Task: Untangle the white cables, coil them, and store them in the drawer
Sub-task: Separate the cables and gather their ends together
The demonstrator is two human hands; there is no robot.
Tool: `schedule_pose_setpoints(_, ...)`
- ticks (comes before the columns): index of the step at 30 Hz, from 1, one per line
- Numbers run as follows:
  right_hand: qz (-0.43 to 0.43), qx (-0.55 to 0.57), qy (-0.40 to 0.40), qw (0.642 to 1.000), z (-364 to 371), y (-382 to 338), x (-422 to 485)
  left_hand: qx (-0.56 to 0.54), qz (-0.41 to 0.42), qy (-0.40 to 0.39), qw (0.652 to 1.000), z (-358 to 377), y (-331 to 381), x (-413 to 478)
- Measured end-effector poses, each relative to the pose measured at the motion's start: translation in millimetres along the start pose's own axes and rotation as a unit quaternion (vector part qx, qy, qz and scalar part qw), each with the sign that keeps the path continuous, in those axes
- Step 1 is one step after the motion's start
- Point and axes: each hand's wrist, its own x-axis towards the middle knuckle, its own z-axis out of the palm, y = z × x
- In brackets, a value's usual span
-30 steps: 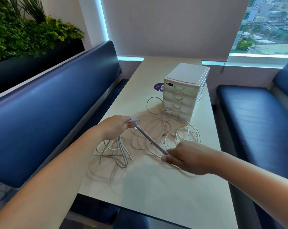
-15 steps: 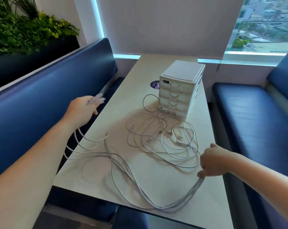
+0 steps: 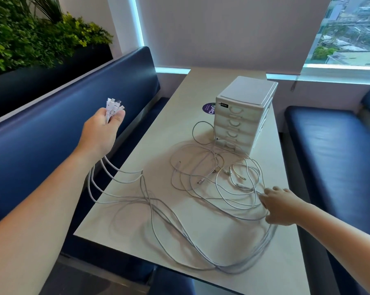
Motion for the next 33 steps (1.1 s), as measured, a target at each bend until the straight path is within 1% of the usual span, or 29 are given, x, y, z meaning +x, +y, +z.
schedule_pose_setpoints(3,0.013,0.082,0.031,0.996,-1,-5,9,-0.015,0.001,0.007,1.0,7,4,-1)
schedule_pose_setpoints(6,0.037,0.153,0.071,0.985,3,-8,23,-0.049,0.0,0.006,0.999,15,5,1)
schedule_pose_setpoints(8,0.068,0.206,0.098,0.971,8,-6,32,-0.072,-0.003,-0.003,0.997,22,6,3)
schedule_pose_setpoints(10,0.105,0.235,0.107,0.96,11,-3,39,-0.091,-0.003,-0.013,0.996,30,7,4)
schedule_pose_setpoints(14,0.145,0.241,0.067,0.957,16,11,49,-0.127,-0.007,-0.037,0.991,47,7,6)
schedule_pose_setpoints(18,0.155,0.234,0.027,0.959,17,15,53,-0.171,-0.005,-0.059,0.983,63,9,5)
schedule_pose_setpoints(22,0.159,0.235,-0.01,0.959,15,14,56,-0.177,-0.01,-0.085,0.981,80,8,0)
schedule_pose_setpoints(24,0.168,0.257,-0.024,0.951,12,13,56,-0.185,-0.014,-0.101,0.977,86,3,-1)
schedule_pose_setpoints(25,0.178,0.283,-0.023,0.942,9,12,56,-0.188,-0.019,-0.109,0.976,89,1,-1)
schedule_pose_setpoints(27,0.188,0.365,0.003,0.912,1,12,55,-0.188,-0.029,-0.127,0.973,94,-1,-2)
schedule_pose_setpoints(29,0.179,0.45,0.037,0.874,-10,11,51,-0.183,-0.035,-0.145,0.972,99,-2,-3)
schedule_pose_setpoints(33,0.146,0.58,0.098,0.796,-33,8,43,-0.201,-0.057,-0.172,0.963,111,-1,-5)
